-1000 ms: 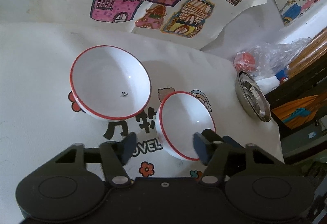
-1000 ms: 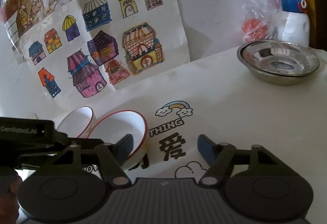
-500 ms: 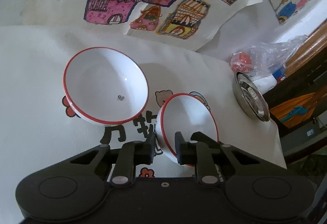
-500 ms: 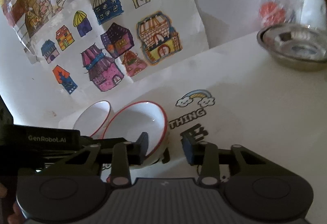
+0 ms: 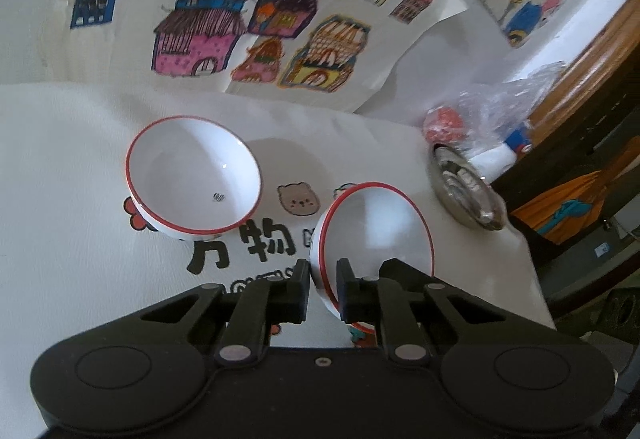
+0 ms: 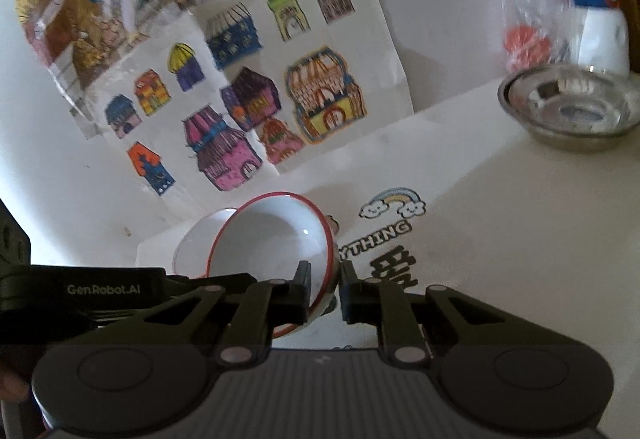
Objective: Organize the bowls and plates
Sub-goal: 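Carry the white bowl with both grippers and lower it into the steel bowl, then open both grippers to release the white bowl in the steel bowl, then move both grippers to the rim of the small white bowl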
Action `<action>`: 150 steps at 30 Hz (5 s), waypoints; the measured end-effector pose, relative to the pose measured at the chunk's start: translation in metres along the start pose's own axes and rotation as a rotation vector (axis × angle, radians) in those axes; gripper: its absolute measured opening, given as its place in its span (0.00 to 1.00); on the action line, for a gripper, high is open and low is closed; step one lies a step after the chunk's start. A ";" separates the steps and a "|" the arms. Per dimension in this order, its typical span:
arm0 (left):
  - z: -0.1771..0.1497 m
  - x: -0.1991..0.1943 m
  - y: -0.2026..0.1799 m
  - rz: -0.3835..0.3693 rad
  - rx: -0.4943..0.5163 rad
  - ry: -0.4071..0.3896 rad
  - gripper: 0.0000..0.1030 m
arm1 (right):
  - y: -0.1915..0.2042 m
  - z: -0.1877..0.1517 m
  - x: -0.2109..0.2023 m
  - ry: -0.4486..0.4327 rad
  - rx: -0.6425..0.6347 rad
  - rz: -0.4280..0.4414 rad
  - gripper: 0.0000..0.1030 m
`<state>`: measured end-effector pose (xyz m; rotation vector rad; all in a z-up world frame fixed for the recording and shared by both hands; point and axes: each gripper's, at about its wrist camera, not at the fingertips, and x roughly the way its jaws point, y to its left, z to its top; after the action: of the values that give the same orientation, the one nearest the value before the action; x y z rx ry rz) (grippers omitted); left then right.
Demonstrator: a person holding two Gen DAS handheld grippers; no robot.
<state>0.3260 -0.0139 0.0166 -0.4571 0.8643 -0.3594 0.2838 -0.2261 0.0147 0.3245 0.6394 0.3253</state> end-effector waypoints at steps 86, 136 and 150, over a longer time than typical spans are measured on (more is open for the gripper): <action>-0.101 -0.086 -0.011 0.053 0.041 0.097 0.18 | 0.073 -0.093 -0.103 0.057 -0.104 -0.080 0.29; -0.065 -0.125 0.051 0.261 -0.009 -0.248 0.98 | 0.072 -0.074 -0.118 -0.085 -0.124 -0.048 1.00; -0.026 -0.094 0.090 0.336 -0.044 -0.263 0.99 | 0.061 -0.019 -0.069 -0.089 -0.165 -0.117 1.00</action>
<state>0.2599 0.1009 0.0151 -0.3811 0.6772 0.0295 0.2078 -0.1946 0.0599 0.1422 0.5378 0.2485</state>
